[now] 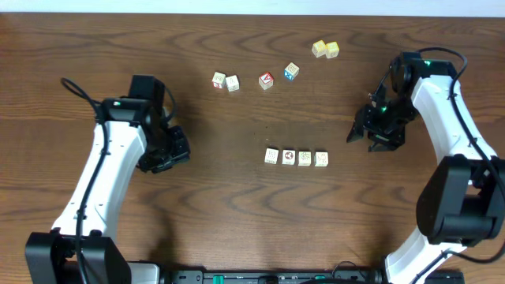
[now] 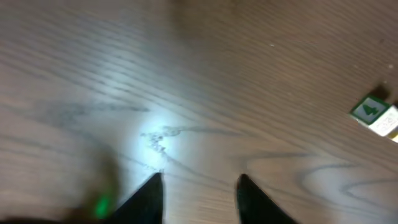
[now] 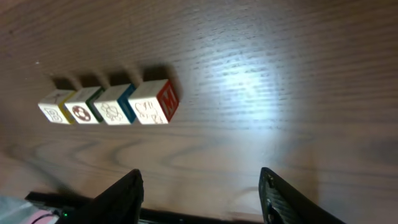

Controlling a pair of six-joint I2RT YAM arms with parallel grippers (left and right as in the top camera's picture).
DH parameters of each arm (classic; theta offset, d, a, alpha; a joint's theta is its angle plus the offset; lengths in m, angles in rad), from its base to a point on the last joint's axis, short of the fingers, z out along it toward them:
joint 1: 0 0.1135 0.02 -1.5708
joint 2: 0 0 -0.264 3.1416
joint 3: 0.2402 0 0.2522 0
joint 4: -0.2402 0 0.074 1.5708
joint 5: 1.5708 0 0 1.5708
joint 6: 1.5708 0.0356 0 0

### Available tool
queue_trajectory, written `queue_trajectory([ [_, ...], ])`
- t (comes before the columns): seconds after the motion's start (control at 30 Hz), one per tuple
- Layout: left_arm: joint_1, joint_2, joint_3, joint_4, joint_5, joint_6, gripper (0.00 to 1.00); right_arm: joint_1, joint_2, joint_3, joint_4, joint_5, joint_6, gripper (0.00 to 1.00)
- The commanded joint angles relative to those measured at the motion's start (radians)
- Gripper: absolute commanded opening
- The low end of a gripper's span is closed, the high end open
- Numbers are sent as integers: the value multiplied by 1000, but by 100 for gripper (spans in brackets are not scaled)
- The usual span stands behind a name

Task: Lift 4 blocks
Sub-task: 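Move left gripper to row's left end, right gripper to right end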

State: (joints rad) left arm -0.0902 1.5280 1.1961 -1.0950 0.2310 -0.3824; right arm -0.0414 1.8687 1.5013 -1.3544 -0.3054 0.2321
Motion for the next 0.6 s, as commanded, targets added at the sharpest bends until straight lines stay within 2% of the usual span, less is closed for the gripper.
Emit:
queue_trajectory([
  [0.0,-16,1,-9,16,-3,4,44,4,-165,-47,12,25,26,61],
  [0.03,-18,1,-9,21,-3,4,45,4,-211,-72,27,30,34,63],
  [0.07,-18,1,-10,25,-3,4,50,4,-264,-106,46,32,34,66],
  [0.17,-18,1,-10,33,-3,4,51,6,-428,-237,120,85,33,73],
  [0.27,-18,1,-10,35,-3,4,52,6,-567,-397,229,148,44,75],
  [0.3,-18,1,-10,36,-3,4,52,6,-601,-446,264,151,64,81],
  [0.37,-18,1,-10,40,-3,4,59,6,-660,-554,349,149,149,99],
  [0.47,-18,1,-10,43,-3,4,70,6,-703,-671,458,139,254,99],
  [0.5,-18,1,-10,42,-3,4,72,6,-706,-698,488,138,266,95],
  [0.57,-18,1,-10,31,-3,4,71,6,-703,-732,537,126,265,77],
])
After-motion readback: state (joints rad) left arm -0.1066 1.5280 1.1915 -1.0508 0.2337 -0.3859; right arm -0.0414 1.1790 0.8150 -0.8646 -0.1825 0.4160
